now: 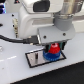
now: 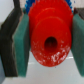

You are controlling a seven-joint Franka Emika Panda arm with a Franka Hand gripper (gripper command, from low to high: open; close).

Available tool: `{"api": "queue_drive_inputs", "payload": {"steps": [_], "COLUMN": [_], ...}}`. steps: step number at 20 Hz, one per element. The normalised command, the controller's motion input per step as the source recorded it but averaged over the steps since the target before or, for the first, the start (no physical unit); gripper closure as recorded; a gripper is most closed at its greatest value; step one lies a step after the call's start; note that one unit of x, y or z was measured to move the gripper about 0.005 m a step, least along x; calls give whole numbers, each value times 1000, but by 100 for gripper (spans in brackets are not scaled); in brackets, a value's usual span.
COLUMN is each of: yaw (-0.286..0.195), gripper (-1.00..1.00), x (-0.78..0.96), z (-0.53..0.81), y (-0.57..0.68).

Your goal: Insert the blue gear onto the right peg, followed by the red gear

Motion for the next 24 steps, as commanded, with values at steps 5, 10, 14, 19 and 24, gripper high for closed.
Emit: {"api": "queue_drive_inputs", "payload": {"steps": [5,10,14,19,24], "yaw": [0,0,0,0,0], "gripper": [100,100,100,100,100], "x": [78,92,-1,106,86], "z": [5,99,244,191,80], "y": [36,70,0,2,-30]}}
